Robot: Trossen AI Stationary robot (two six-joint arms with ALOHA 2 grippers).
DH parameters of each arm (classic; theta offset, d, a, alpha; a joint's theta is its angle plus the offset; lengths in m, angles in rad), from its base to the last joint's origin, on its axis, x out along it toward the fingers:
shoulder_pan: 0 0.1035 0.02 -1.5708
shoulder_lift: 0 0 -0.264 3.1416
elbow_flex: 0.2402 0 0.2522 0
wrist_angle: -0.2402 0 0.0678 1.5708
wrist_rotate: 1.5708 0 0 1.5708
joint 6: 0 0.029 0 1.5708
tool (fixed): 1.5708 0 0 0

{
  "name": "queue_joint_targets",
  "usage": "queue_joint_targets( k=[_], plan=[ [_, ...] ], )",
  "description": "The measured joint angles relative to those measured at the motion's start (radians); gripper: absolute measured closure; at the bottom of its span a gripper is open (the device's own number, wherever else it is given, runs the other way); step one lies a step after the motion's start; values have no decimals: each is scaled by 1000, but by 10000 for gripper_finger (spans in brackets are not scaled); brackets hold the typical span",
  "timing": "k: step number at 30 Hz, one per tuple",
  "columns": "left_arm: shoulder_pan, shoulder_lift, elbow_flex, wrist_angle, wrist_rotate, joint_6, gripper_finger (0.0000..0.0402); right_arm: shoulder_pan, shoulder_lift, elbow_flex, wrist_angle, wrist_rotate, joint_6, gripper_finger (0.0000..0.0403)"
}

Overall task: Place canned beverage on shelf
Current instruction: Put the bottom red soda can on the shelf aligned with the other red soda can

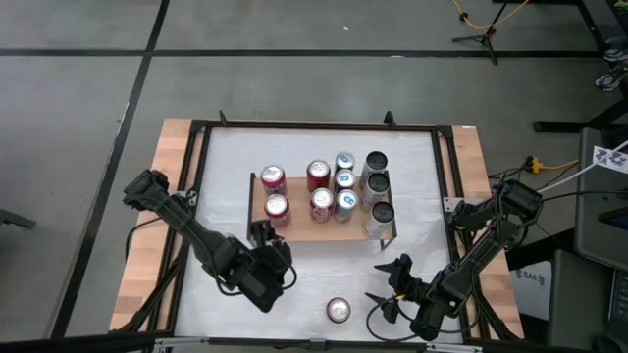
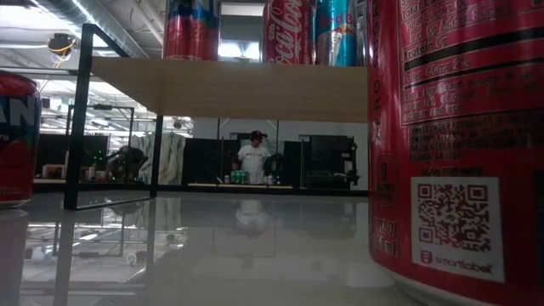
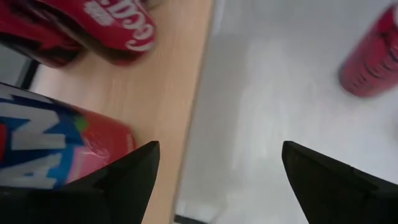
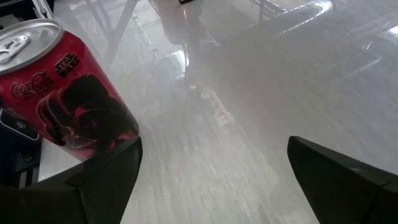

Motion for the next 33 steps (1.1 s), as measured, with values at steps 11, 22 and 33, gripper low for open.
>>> queue_joint_targets(
  k=[11,22,33],
  plan=[
    [48,-1,-23,-27,-102,-22,72,0,0,0,-8,0,0,10],
    [91,-1,-23,-128,-100,-22,72,0,0,0,-10,0,0,10],
    [100,-1,-23,-139,-103,-22,72,0,0,0,-15,0,0,10]
  ],
)
